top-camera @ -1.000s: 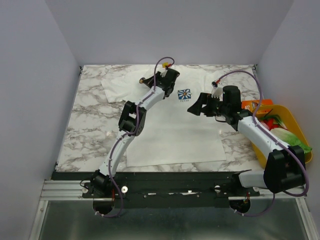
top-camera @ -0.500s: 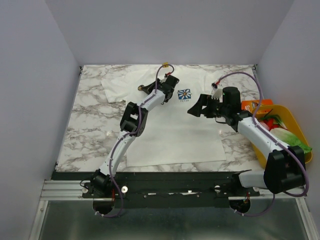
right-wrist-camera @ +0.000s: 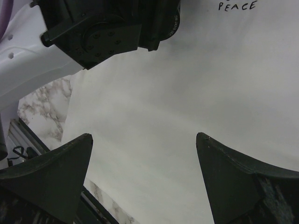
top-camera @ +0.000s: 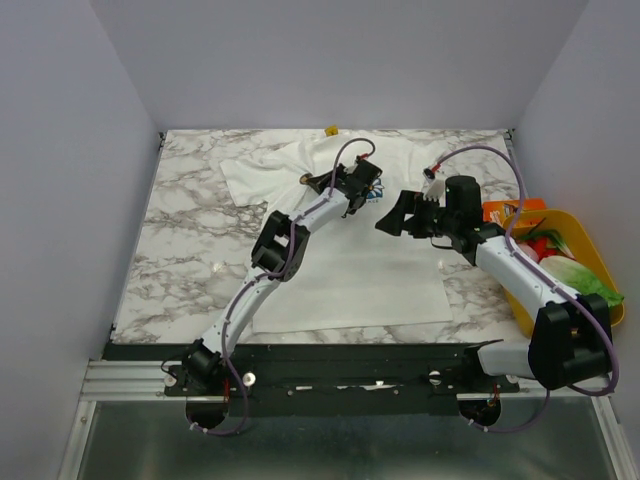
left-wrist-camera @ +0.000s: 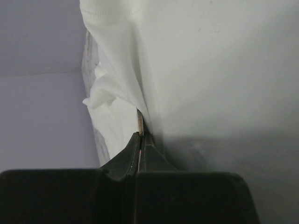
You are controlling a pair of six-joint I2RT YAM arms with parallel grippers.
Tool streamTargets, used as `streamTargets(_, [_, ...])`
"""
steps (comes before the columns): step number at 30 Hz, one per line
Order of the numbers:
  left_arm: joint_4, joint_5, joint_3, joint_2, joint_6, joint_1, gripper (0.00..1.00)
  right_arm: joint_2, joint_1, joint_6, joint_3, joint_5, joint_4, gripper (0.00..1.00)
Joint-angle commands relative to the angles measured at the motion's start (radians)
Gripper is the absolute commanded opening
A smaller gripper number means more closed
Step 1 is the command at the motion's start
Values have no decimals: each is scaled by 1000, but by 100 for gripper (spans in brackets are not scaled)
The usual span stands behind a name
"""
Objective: Pin the brooch onto the clothing
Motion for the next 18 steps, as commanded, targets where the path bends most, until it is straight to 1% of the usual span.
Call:
streamTargets(1, [2, 215, -31, -130, -176, 12, 0, -24, -5, -13, -11, -9, -10, 100])
streamTargets(3, [10, 273, -71, -166, -227, 25, 0, -28, -3, -13, -6, -11, -13, 100])
streamTargets(5, [7, 332, -95, -218, -310, 53, 0, -33, -3, -16, -3, -11, -15, 100])
streamTargets(8, [34, 456, -169, -299, -398, 87, 0, -39, -3, -21, 5, -12, -18, 100])
streamTargets(9, [65, 487, -219, -321, -417, 93, 0, -37, -5, -20, 8, -14, -18, 100])
streamTargets(10, [83, 548, -244, -360, -431, 101, 0, -36, -5, -21, 12, -15, -20, 100])
streamTargets(13, [157, 635, -335, -426, -459, 116, 0, -22, -3, -24, 18, -25, -18, 100])
streamTargets(18, [261, 714, -456, -505, -518, 128, 0, 13, -3, -33, 34, -34, -15, 100])
